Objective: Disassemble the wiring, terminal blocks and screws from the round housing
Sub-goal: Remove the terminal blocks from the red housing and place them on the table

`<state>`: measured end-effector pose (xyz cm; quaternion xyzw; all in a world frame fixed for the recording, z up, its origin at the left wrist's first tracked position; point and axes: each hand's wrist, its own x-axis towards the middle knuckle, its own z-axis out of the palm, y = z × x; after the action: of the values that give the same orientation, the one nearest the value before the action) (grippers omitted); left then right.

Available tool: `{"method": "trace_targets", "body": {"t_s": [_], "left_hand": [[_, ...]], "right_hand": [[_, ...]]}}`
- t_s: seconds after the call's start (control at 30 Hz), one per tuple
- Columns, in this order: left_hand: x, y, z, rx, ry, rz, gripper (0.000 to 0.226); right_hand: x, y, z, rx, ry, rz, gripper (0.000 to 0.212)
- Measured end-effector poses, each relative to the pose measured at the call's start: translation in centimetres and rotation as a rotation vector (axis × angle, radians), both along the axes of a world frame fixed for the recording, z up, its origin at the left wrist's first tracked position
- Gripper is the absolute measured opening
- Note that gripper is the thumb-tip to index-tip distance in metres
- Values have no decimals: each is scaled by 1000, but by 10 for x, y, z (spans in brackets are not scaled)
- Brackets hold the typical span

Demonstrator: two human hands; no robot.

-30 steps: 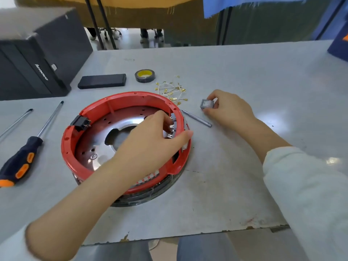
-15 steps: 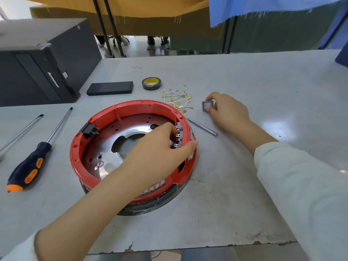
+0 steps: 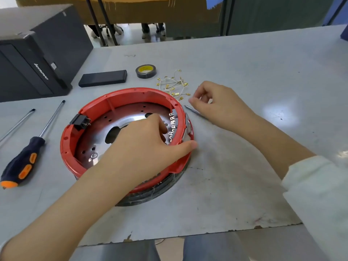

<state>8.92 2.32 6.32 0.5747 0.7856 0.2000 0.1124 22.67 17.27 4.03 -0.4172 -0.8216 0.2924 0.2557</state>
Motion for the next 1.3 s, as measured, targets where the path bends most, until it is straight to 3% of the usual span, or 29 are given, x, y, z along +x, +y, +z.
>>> {"method": "trace_targets", "body": {"t_s": [0.1,0.27,0.47,0.6,0.73,0.97,1.03,1.3], "left_hand": [[6,-4,0,-9,35,-3,51],[5,-3,1,-25,-16,-16,50],[8,-1,4,-76,98,-26,34],[11,-4,1,-25,127,-6,35],[8,-4,1,-41,6,-3,34],[3,-8,0,60,-367,57,31],[2,-8,1,70,-400,67,30],[6,-7,0,138,42,-84,28]], "right_hand": [[6,-35,3,-210,121,238,19],[19,-59,-15,-250,347,275,28],[24,-66,-23,62,173,277,35],[25,-62,-24,53,178,302,27],[23,-60,-24,-11,127,328,29],[26,-60,-25,44,50,343,34],[26,-60,-25,72,20,333,37],[25,-61,-22,236,-123,286,52]]}}
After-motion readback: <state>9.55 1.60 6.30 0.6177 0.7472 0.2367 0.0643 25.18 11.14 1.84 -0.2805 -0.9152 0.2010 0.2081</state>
